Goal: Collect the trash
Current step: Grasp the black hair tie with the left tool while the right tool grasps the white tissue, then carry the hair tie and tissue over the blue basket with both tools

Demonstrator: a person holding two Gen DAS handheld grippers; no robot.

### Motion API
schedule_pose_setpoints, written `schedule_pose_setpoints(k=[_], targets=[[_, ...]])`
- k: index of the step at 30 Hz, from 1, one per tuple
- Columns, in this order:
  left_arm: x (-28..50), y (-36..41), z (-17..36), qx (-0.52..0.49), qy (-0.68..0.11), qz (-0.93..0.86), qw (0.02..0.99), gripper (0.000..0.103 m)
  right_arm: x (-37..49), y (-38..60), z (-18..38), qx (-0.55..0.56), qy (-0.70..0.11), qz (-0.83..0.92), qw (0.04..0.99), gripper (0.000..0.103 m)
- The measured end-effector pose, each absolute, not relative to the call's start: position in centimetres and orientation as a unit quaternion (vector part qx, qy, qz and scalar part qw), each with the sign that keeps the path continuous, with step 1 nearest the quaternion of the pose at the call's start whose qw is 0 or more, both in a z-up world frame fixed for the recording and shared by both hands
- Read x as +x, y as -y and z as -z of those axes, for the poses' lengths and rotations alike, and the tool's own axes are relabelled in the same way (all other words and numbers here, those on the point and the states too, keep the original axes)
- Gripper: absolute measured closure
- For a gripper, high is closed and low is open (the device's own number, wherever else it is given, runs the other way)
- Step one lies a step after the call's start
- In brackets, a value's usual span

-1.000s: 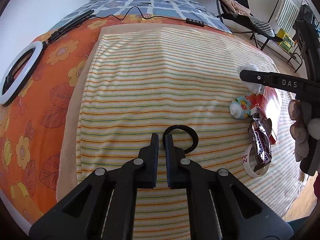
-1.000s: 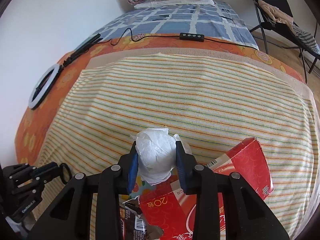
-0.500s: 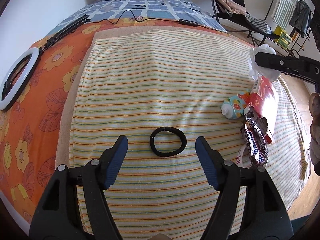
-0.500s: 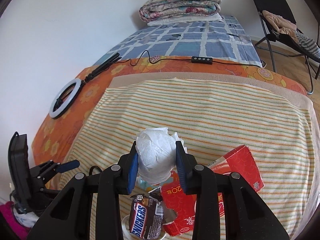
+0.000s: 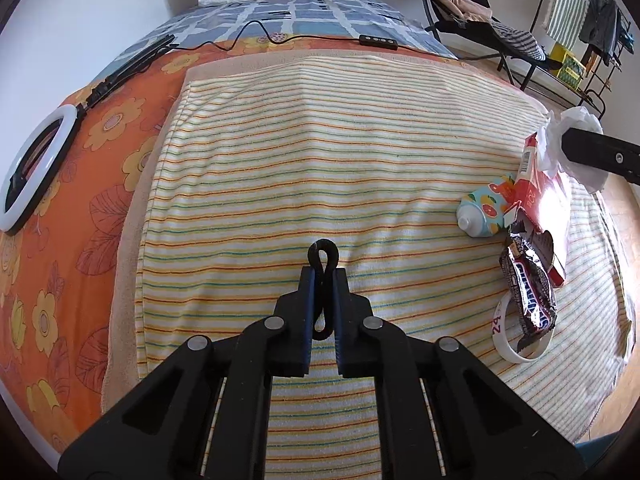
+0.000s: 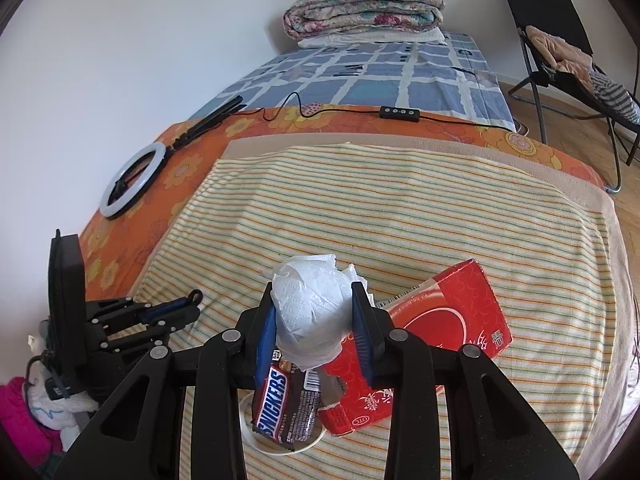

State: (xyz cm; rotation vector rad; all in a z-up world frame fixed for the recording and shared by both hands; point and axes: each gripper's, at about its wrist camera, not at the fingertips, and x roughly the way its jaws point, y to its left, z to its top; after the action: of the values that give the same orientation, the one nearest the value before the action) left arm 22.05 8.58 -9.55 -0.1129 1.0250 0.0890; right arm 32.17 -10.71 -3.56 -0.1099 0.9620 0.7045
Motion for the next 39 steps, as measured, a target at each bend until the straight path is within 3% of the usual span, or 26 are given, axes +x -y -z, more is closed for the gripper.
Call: schedule_pose_setpoints(k=[22,39], targets=[[10.5,-3.8,1.5,-0.052,-0.454,0.007,0.889,0.097,18.2,14.1,-0.2,-0.095,-0.441,-0.378,0.809,0.071],[-0.1,1.9,4.9,-0.04,-0.49,0.043,0.87,0.097,6.3,18.1,3.5,-0.126,-0.476,-0.38,0.784,0.071]])
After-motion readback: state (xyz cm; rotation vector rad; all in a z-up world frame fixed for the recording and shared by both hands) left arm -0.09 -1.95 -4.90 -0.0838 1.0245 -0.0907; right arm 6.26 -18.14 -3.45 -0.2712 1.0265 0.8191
